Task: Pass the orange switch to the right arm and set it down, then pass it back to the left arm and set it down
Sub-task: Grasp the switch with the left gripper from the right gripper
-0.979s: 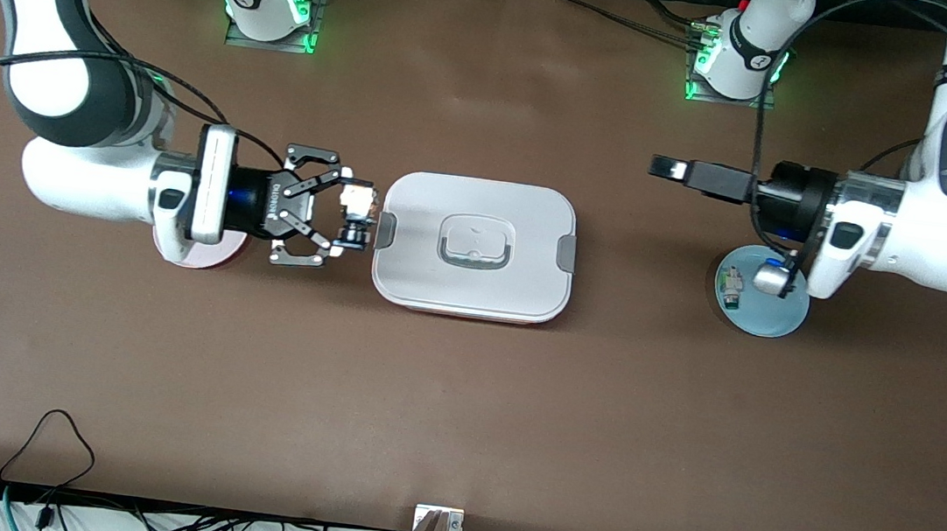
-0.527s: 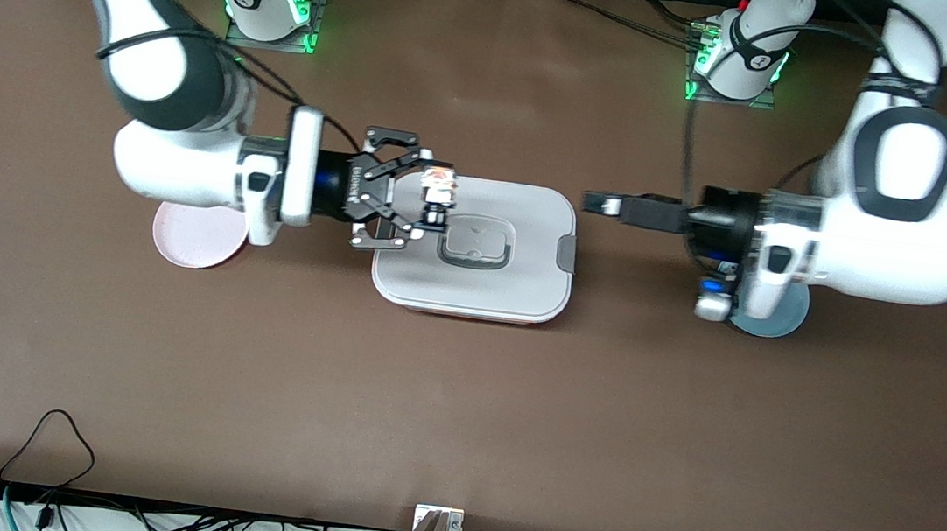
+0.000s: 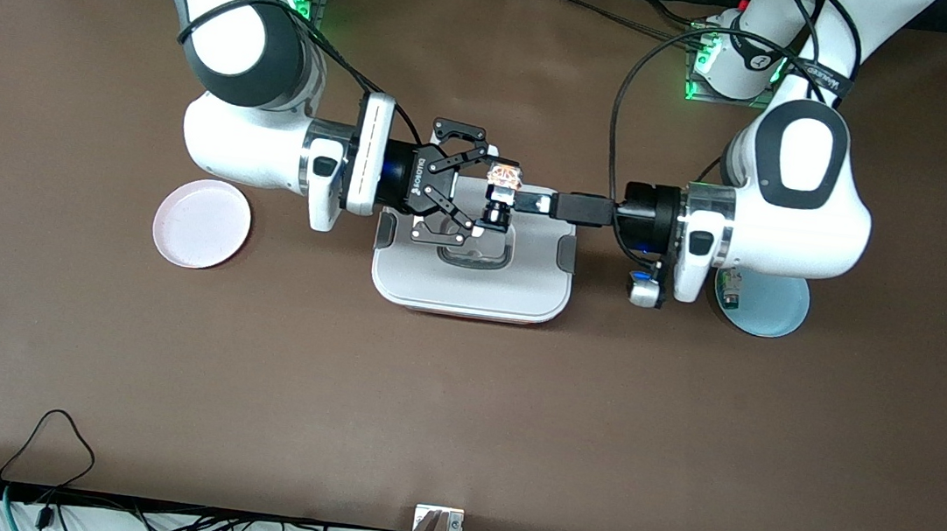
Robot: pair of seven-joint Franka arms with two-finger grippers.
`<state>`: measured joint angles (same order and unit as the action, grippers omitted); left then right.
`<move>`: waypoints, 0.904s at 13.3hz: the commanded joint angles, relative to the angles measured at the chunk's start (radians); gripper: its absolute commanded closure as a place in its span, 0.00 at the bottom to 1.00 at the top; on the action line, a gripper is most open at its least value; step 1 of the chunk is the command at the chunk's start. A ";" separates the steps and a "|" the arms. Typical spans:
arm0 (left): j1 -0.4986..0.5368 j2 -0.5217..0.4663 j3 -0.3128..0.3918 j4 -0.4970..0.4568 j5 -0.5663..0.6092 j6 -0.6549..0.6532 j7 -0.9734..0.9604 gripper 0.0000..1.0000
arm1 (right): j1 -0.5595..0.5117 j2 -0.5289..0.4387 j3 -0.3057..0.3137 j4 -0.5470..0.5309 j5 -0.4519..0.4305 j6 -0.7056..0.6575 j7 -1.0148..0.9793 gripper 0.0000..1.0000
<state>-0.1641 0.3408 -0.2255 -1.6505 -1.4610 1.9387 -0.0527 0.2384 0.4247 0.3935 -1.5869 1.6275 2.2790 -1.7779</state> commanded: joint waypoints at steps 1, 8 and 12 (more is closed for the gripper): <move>0.001 -0.054 -0.002 -0.040 -0.033 0.014 0.004 0.01 | 0.025 0.031 0.008 0.050 0.018 0.054 0.009 0.76; 0.006 -0.095 -0.003 -0.088 -0.032 -0.007 0.007 0.24 | 0.033 0.034 0.008 0.050 0.017 0.068 0.009 0.76; 0.008 -0.098 -0.003 -0.088 -0.032 -0.007 0.007 0.56 | 0.035 0.034 0.008 0.050 0.015 0.068 0.009 0.76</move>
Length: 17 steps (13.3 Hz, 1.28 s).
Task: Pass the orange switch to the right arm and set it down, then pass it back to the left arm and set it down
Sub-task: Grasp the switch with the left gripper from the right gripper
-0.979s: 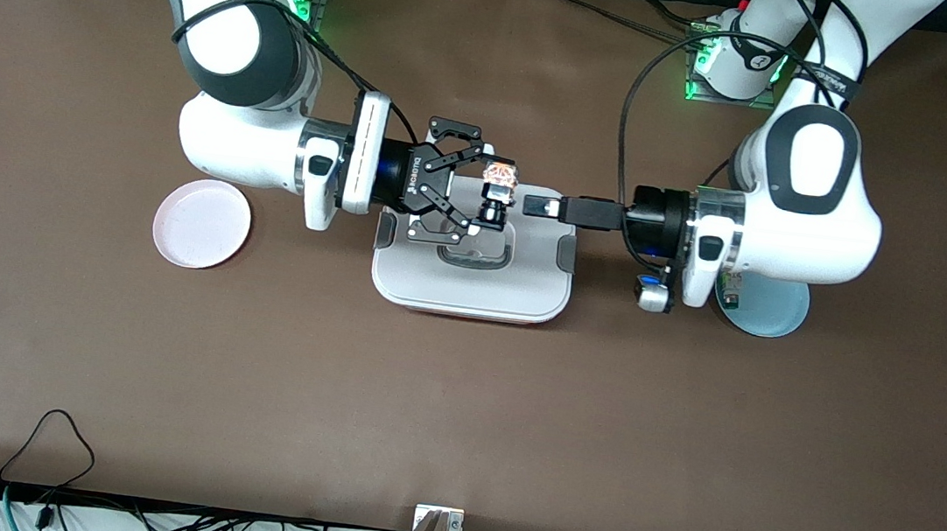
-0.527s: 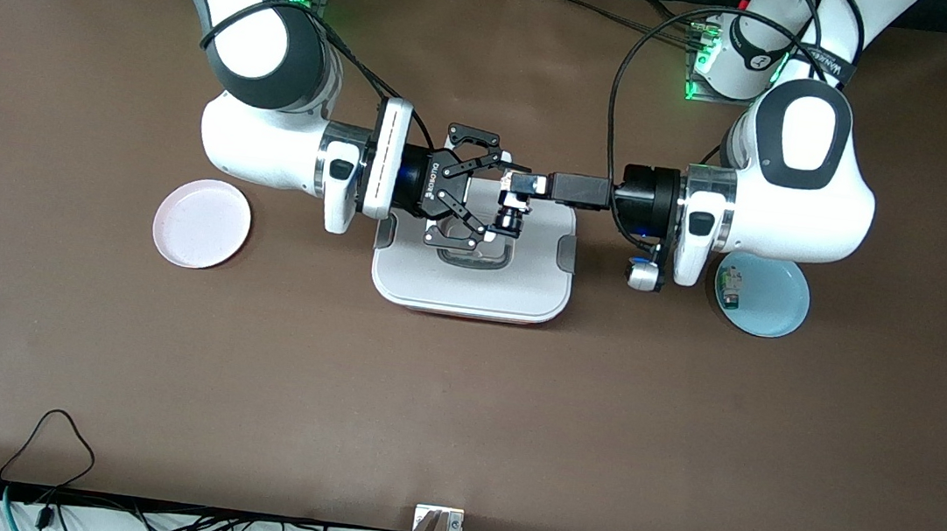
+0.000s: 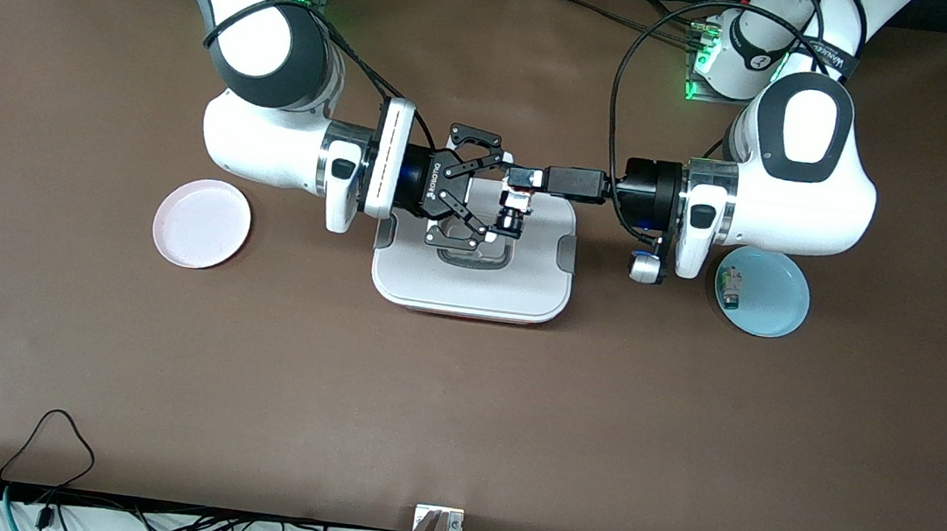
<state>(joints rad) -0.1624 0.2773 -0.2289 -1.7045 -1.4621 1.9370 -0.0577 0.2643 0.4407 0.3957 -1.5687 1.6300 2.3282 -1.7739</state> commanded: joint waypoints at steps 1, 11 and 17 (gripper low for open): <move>0.006 -0.035 0.000 -0.034 -0.030 -0.006 0.010 0.65 | 0.009 0.018 0.006 0.032 0.013 0.019 0.005 0.75; 0.007 -0.032 0.000 -0.032 -0.029 -0.010 -0.002 0.93 | 0.009 0.012 0.006 0.032 0.016 0.017 0.093 0.00; 0.014 -0.032 0.005 -0.029 0.003 -0.019 0.007 0.93 | -0.016 0.006 0.002 0.015 0.010 0.013 0.087 0.00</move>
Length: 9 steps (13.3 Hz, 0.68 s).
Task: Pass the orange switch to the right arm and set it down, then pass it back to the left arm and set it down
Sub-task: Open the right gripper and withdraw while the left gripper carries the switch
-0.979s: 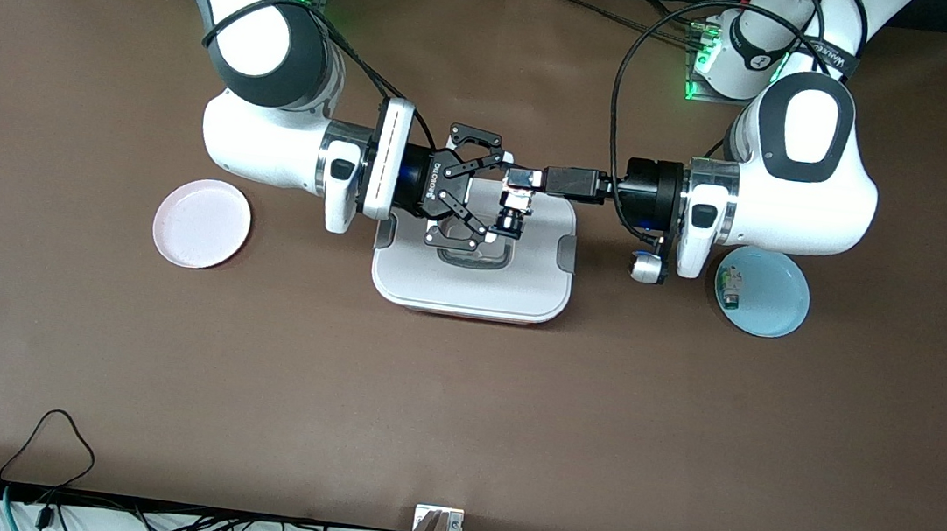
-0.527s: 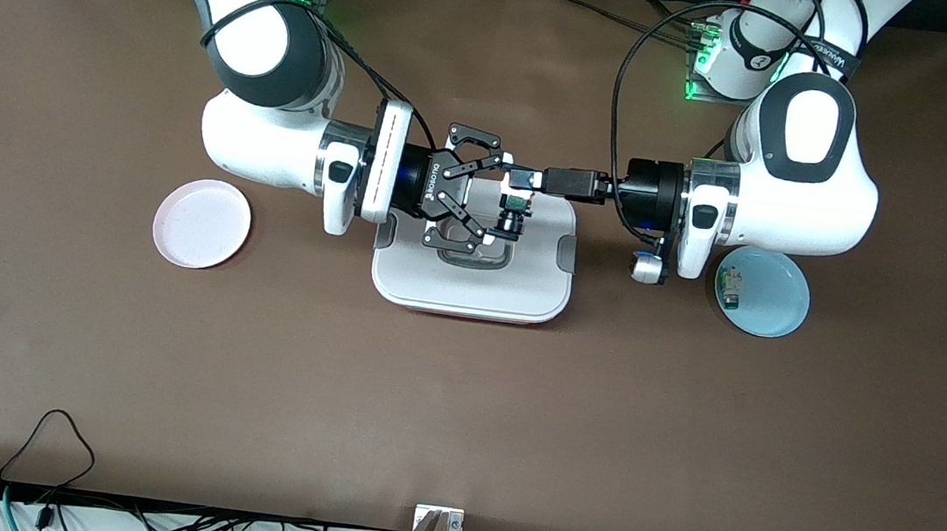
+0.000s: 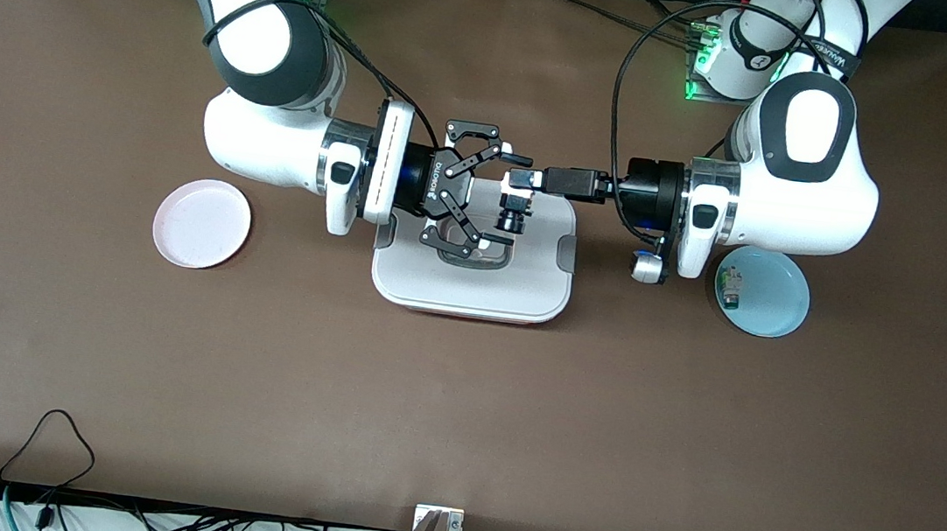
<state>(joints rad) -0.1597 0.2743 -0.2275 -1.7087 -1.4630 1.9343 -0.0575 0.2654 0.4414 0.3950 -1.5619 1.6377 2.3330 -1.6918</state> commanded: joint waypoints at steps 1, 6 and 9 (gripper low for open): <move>0.018 -0.026 0.004 -0.019 0.030 -0.038 0.008 0.93 | -0.032 0.002 0.002 0.003 0.001 0.005 0.001 0.00; 0.094 -0.018 0.005 -0.008 0.249 -0.182 0.148 0.93 | -0.130 -0.055 0.002 -0.082 -0.036 -0.010 -0.006 0.00; 0.137 -0.018 0.005 -0.006 0.515 -0.317 0.344 0.93 | -0.267 -0.067 0.001 -0.124 -0.206 -0.136 0.009 0.00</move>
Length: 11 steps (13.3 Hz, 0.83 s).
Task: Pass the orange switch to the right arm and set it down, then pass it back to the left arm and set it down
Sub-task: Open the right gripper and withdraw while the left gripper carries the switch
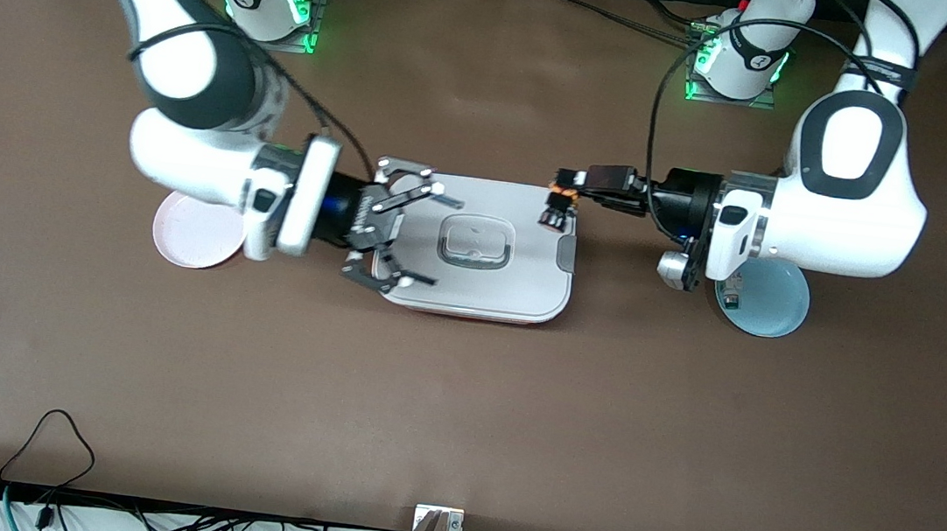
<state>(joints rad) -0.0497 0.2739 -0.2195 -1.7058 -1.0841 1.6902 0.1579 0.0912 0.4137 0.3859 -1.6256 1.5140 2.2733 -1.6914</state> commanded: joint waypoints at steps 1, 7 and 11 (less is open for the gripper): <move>0.039 -0.019 -0.001 -0.002 0.236 -0.117 0.212 0.93 | -0.131 -0.039 0.010 -0.071 -0.142 -0.089 0.012 0.00; 0.129 -0.018 -0.001 0.015 0.750 -0.218 0.743 0.93 | -0.249 -0.049 0.008 -0.114 -0.435 -0.090 0.330 0.00; 0.160 -0.002 0.000 0.014 0.975 -0.202 0.992 0.93 | -0.260 -0.065 0.005 -0.099 -0.713 -0.090 0.846 0.00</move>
<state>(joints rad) 0.0993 0.2711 -0.2114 -1.6996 -0.2065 1.4909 1.0402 -0.1523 0.3855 0.3802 -1.7137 0.8963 2.1838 -1.0627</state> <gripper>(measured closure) 0.670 0.000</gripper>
